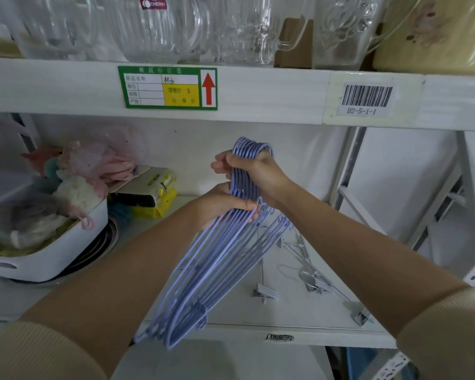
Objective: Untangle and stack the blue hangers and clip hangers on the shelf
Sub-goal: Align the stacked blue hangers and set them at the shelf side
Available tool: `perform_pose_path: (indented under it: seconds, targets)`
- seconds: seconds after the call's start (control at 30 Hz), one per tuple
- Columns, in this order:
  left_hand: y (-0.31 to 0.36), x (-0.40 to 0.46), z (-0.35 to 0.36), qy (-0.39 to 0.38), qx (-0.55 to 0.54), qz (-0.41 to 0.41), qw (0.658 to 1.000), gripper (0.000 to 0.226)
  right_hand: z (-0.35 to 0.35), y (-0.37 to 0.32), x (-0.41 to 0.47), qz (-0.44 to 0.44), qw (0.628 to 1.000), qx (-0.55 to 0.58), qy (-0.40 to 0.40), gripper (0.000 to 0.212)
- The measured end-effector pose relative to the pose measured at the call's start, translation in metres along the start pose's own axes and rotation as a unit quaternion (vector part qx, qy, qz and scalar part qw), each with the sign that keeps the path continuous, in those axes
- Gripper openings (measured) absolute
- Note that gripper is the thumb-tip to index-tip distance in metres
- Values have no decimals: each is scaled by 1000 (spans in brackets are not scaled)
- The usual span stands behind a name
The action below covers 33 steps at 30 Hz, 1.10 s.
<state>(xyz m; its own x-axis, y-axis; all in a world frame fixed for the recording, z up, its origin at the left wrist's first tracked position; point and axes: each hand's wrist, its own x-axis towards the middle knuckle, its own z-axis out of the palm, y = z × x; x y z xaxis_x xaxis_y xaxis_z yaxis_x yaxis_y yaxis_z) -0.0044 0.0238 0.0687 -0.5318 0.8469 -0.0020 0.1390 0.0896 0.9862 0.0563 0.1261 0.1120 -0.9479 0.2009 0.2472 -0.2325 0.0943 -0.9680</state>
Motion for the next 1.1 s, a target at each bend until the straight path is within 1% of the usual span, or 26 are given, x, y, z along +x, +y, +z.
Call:
perform_pose_path:
  seconds: [0.07, 0.13, 0.2, 0.27, 0.33, 0.4, 0.43, 0.47, 0.5, 0.53, 0.57, 0.6, 0.63, 0.67, 0.7, 0.73, 0.83, 0.93, 0.97, 1.03, 1.07, 1.1]
  targets:
    - [0, -1, -3, -18, 20, -2, 1000, 3, 0, 0, -1, 11, 1000, 12, -17, 23]
    - [-2, 0, -4, -25, 16, -12, 999, 3, 0, -1, -1, 24, 999, 26, -19, 23]
    - [-4, 1, -6, -26, 10, -19, 999, 4, 2, 0, -1, 25, 999, 39, 8, 21]
    - [-5, 4, -9, -36, 31, -17, 999, 4, 4, 4, 0, 22, 997, 53, 46, 21]
    - [-2, 5, -14, -44, 79, -21, 996, 16, 6, 6, 0, 12, 996, 49, 77, 19]
    - [4, 2, -20, -35, 149, -41, 987, 41, 11, 4, 3, 7, 992, 41, 116, 17]
    - [7, 0, -22, -23, 202, -54, 978, 54, 14, 1, 5, 7, 989, 36, 140, 18]
    - [10, -3, -23, -5, 266, -63, 962, 63, 18, -1, 8, 10, 986, 30, 164, 18]
    - [10, -6, -21, 21, 345, -66, 936, 67, 22, -3, 12, 11, 982, 21, 186, 16]
    - [8, -9, -17, 55, 437, -58, 896, 66, 25, -5, 16, 14, 979, 9, 205, 13]
    - [2, -10, -12, 103, 526, -40, 843, 63, 28, -5, 20, 17, 975, -2, 222, 15]
    - [-4, -12, -6, 156, 592, -19, 791, 57, 30, -5, 23, 24, 971, -10, 237, 19]
    - [-8, -13, 1, 204, 633, -2, 746, 49, 31, -5, 27, 33, 967, -12, 251, 23]
    - [-13, -13, 6, 241, 655, 11, 716, 41, 32, -5, 29, 44, 964, -12, 261, 25]
    - [-16, -12, 9, 264, 666, 21, 697, 35, 32, -4, 31, 55, 962, -9, 268, 26]
    - [-18, -11, 9, 268, 674, 22, 688, 30, 32, -5, 31, 68, 960, -8, 273, 27]
    - [-20, -8, 6, 235, 706, 20, 668, 21, 25, -5, 31, 104, 957, -3, 272, 29]
    - [-17, -7, 3, 200, 728, 32, 655, 23, 18, -9, 29, 122, 964, -10, 237, 22]
    - [-16, -5, 2, 194, 723, 34, 662, 23, 16, -11, 29, 123, 966, -26, 227, 19]
    - [-13, -2, -1, 190, 697, 26, 691, 24, 9, -11, 24, 105, 968, -85, 212, 16]
    - [-12, 0, -3, 191, 678, 17, 710, 25, 5, -10, 20, 95, 971, -121, 182, 18]
    - [-10, 1, -6, 193, 655, 5, 730, 26, 1, -7, 12, 90, 976, -151, 128, 20]
